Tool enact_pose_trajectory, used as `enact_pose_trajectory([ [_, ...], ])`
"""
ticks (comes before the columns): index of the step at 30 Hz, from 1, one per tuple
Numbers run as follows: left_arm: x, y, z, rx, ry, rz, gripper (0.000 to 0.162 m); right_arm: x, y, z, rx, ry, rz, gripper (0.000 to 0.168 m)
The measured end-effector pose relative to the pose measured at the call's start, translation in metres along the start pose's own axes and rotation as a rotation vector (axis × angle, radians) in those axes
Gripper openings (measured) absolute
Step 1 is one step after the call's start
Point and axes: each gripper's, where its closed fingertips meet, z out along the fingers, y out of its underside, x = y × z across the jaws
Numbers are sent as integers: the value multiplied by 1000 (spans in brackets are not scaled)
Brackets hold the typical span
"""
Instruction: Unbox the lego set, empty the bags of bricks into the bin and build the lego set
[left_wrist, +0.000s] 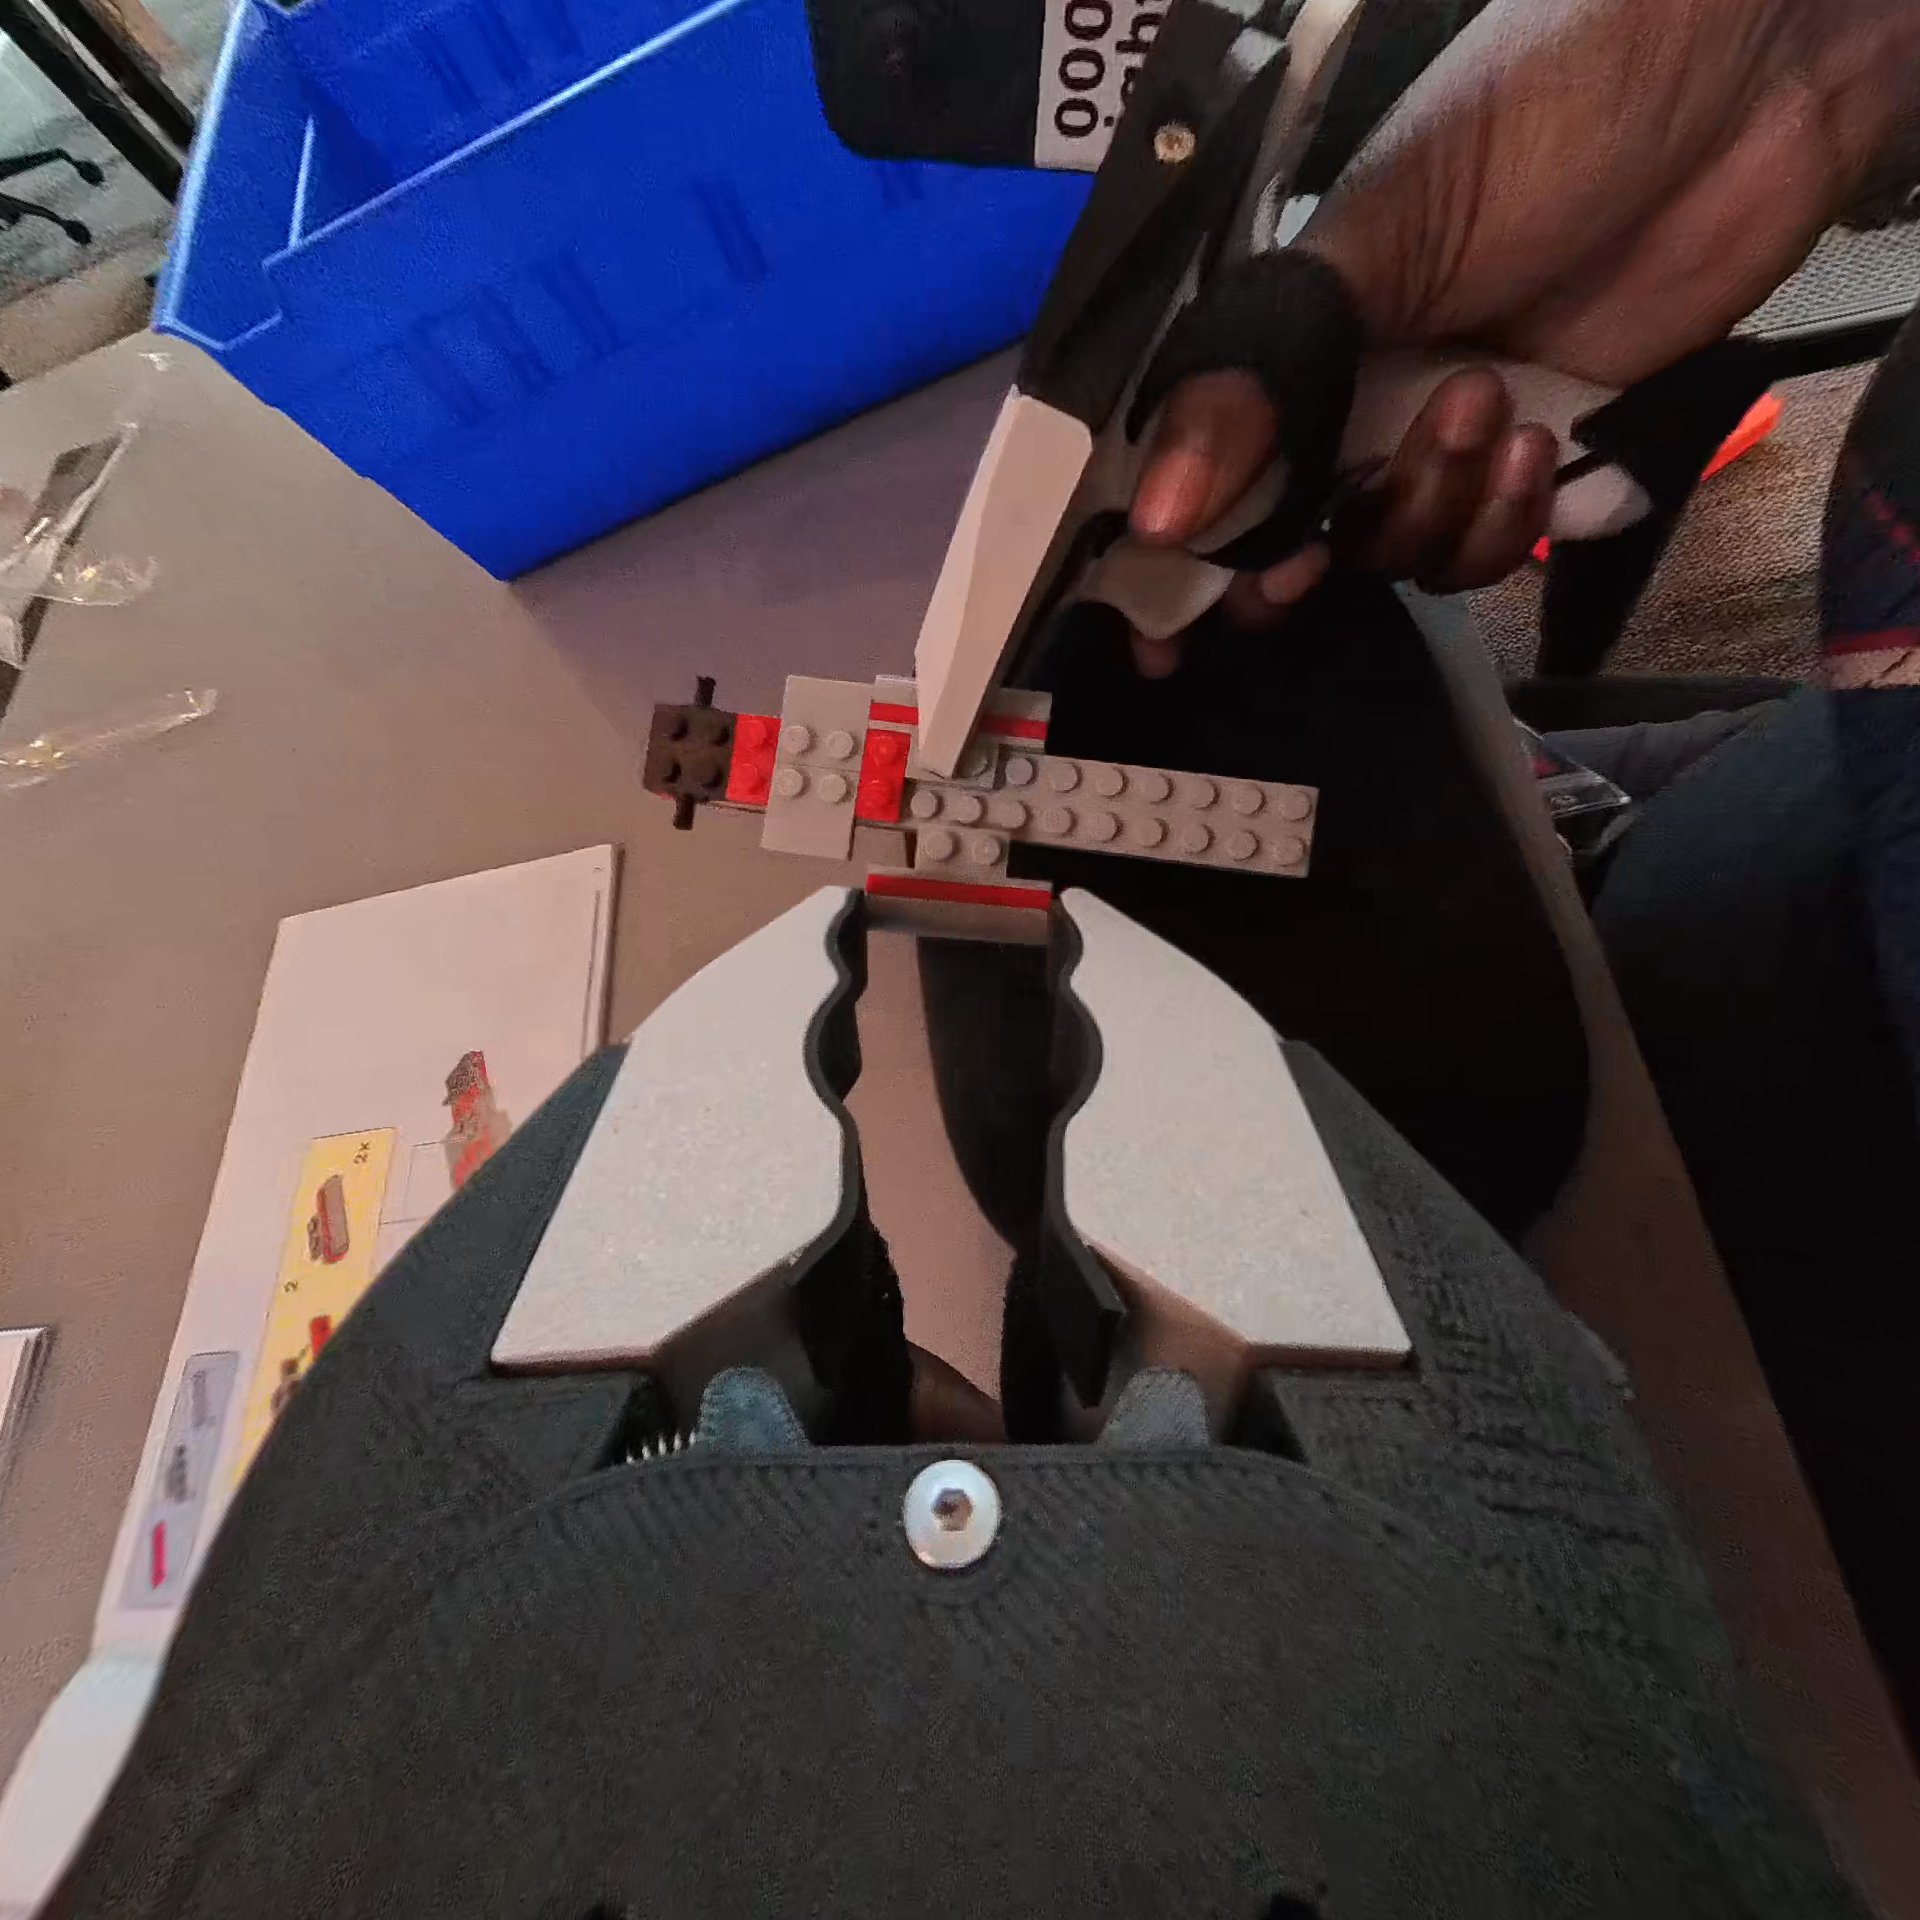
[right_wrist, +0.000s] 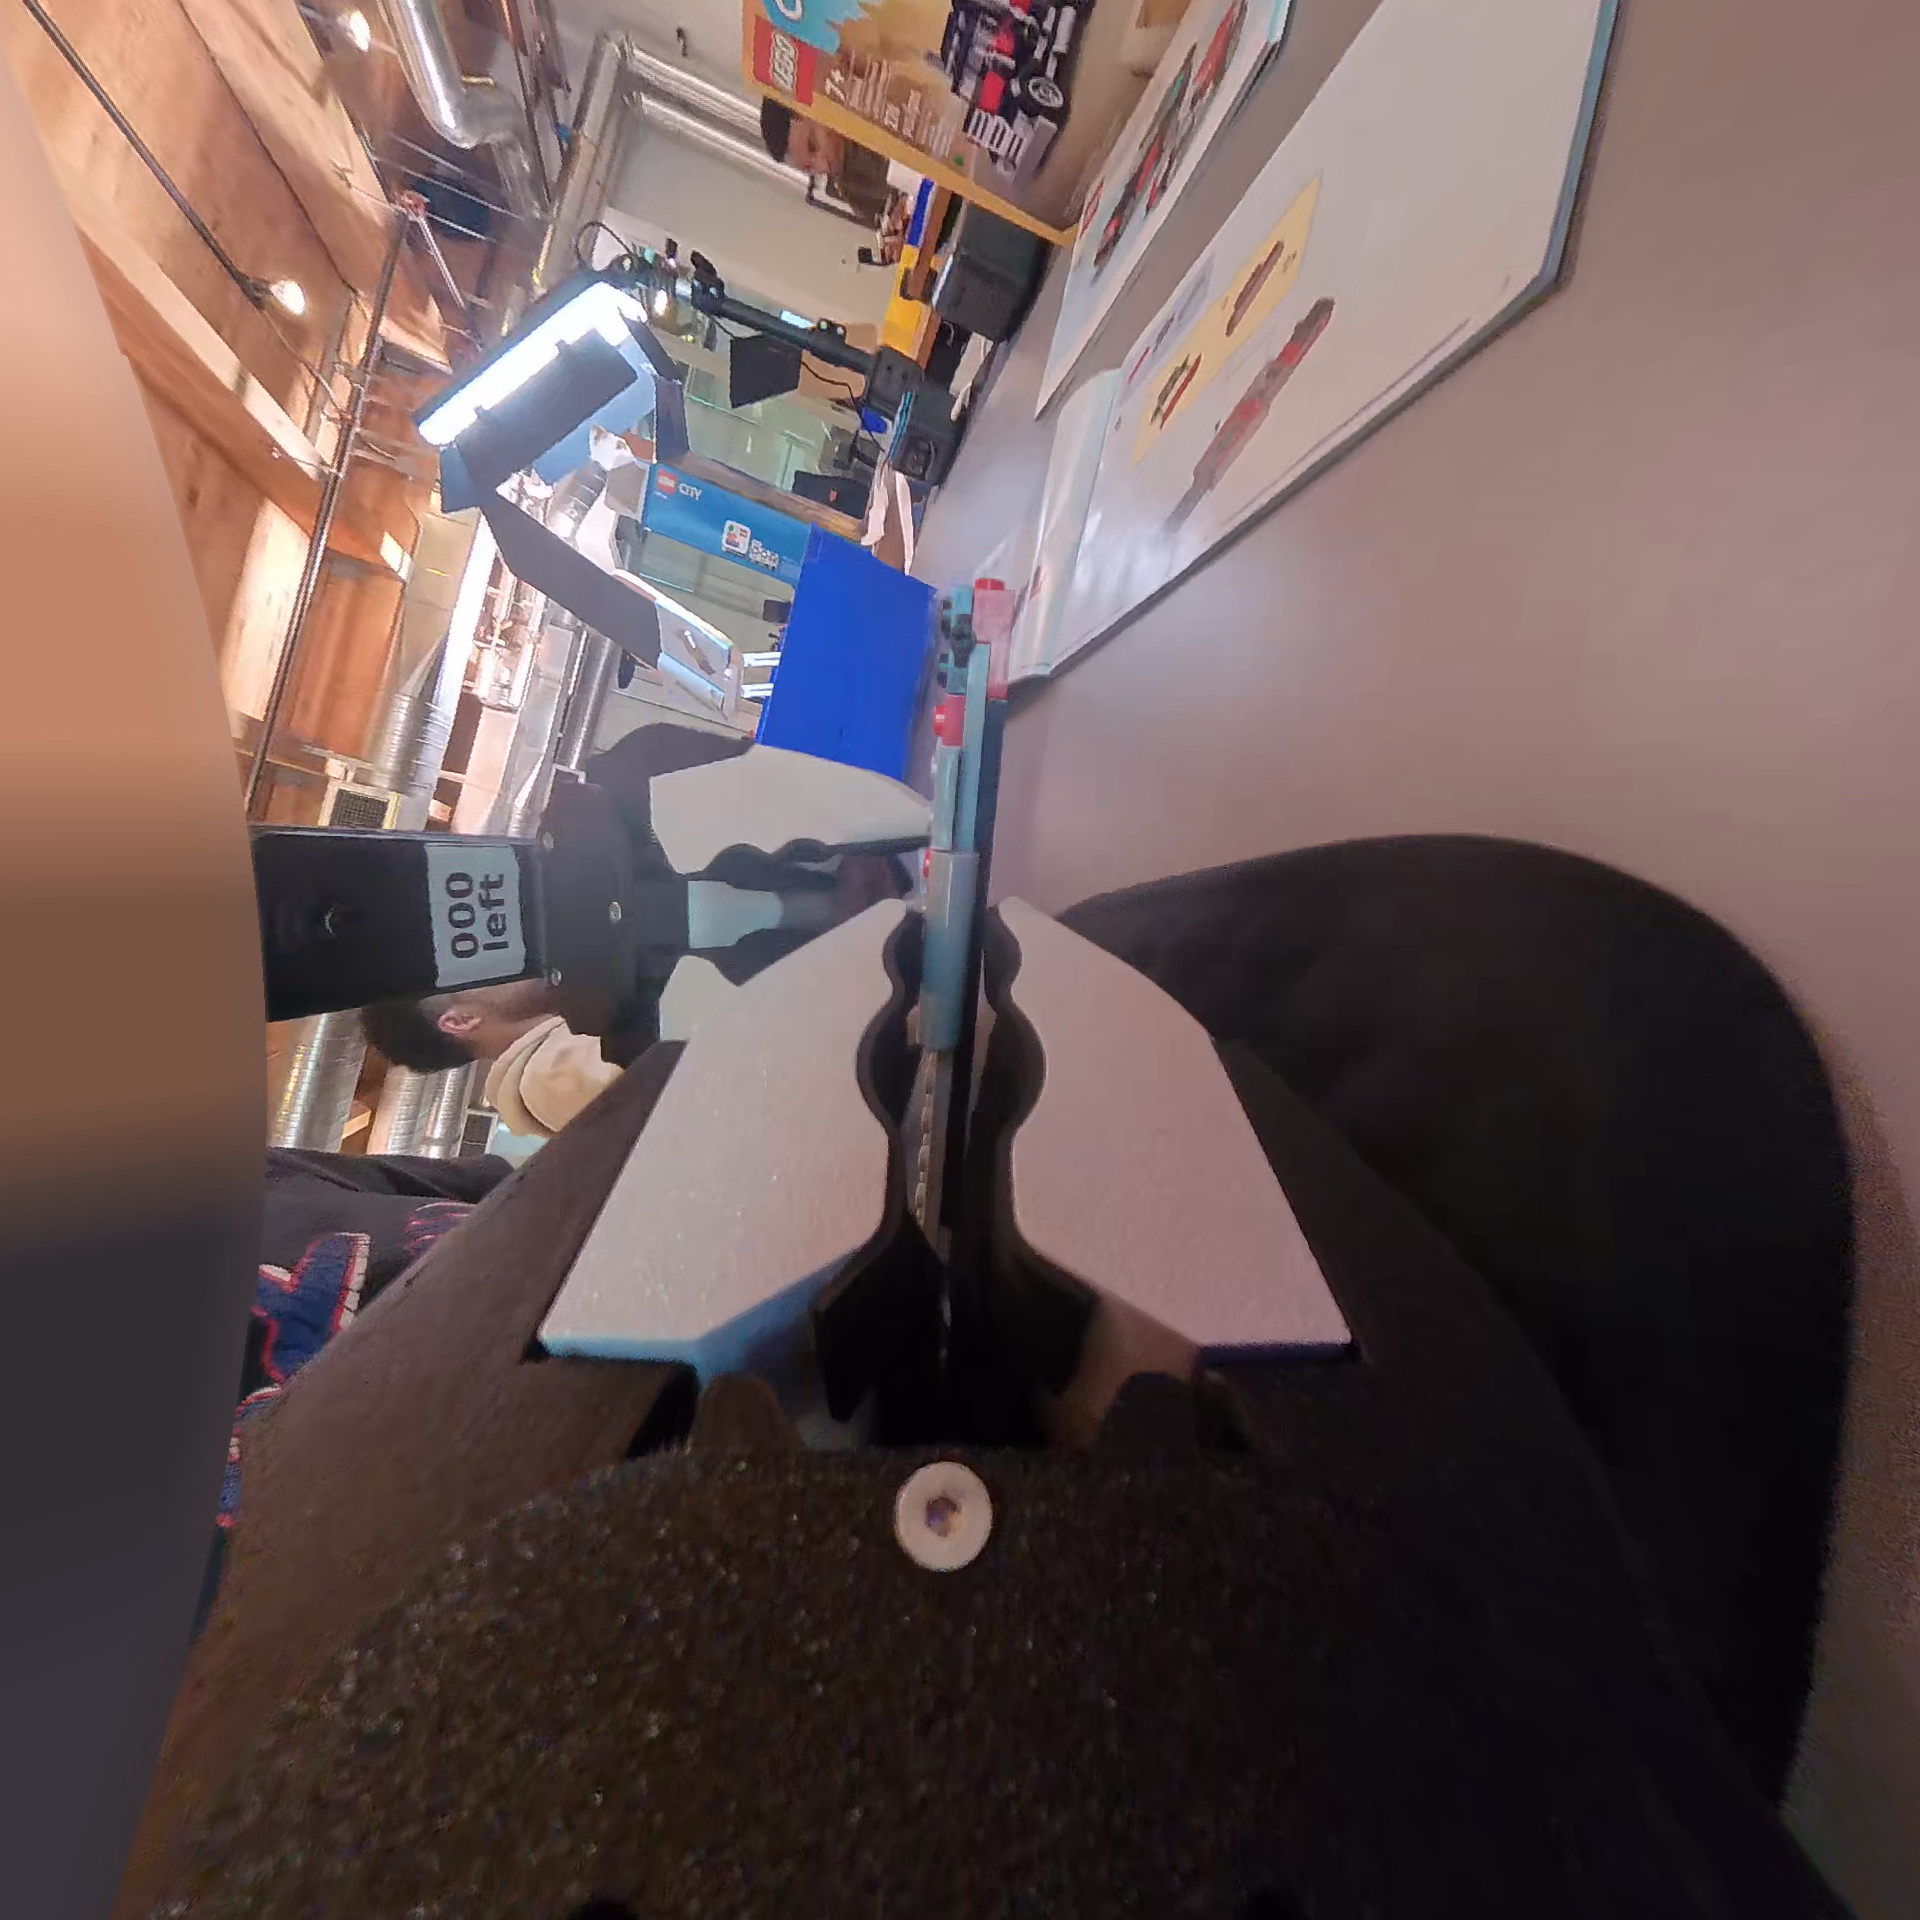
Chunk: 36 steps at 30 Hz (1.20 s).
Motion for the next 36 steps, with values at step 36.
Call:
enact_pose_trajectory([
  [36,27,20,-3,-383,-18,114,33,7,39,7,-230,257,-450,17],
])
